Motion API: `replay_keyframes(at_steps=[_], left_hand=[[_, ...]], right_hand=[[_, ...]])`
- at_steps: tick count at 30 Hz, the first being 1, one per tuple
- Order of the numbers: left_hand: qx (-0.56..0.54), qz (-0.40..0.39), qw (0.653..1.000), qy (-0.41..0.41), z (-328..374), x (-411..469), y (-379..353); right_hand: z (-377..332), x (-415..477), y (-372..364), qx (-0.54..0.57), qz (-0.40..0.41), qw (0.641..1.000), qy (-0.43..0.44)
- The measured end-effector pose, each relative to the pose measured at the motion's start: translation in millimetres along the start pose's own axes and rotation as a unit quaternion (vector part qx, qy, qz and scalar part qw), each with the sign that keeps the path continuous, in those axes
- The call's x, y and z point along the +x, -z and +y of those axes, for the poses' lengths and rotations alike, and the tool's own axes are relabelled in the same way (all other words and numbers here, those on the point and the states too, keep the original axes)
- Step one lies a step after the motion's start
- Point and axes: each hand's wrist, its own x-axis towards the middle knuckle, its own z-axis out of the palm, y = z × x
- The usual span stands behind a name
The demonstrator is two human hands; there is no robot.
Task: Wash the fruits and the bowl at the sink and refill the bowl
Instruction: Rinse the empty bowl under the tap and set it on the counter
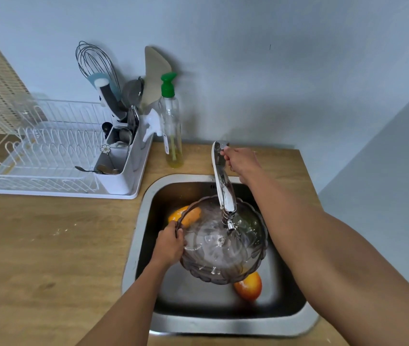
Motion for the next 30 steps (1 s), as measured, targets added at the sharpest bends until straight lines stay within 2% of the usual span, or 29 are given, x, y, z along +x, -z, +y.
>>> replay_keyframes(at_steps=[5, 8, 11, 13, 15, 16, 18, 19, 22, 24, 26, 28, 30], left_hand=[[0.01, 0.009, 1.0, 0.007, 2, -1, 1], [0.016, 0.015, 1.0, 0.01, 2, -1, -1], [0.019, 0.023, 1.0, 0.01, 1, -1, -4], [0.026, 0.026, 0.999, 0.008, -1, -1, -6], [0.039, 0.023, 0.999, 0.006, -1, -1, -8], [0.056, 0.022, 0.998, 0.001, 0, -2, -8], [0.087, 0.021, 0.996, -0.011, 1, -2, -6], [0.094, 0.022, 0.995, -0.018, 2, -2, -6], [0.101, 0.024, 0.994, -0.02, 2, -1, -4], [0.09, 0.028, 0.995, -0.013, 3, 0, -4], [0.063, 0.025, 0.998, -0.004, 4, 0, -7], [0.052, 0.023, 0.998, -0.007, 4, 1, -8], [0.057, 0.024, 0.998, -0.009, 4, 3, -6]], right_hand=[[10, -6, 3, 0.016, 0.009, 0.999, 0.037], [38, -19, 16, -0.037, 0.083, 0.993, 0.076], [84, -40, 31, -0.075, 0.141, 0.985, 0.06], [117, -57, 34, -0.083, 0.117, 0.989, 0.043], [147, -72, 33, -0.17, 0.053, 0.981, 0.076], [159, -80, 32, -0.256, 0.003, 0.961, 0.11], [178, -90, 29, -0.433, -0.098, 0.88, 0.172], [184, -92, 28, -0.484, -0.127, 0.847, 0.18], [185, -92, 23, -0.546, -0.132, 0.811, 0.161], [179, -90, 12, -0.555, -0.11, 0.808, 0.164], [168, -93, -2, -0.512, -0.102, 0.84, 0.149], [159, -99, -14, -0.454, -0.13, 0.873, 0.122], [160, -107, -17, -0.478, -0.181, 0.848, 0.14]])
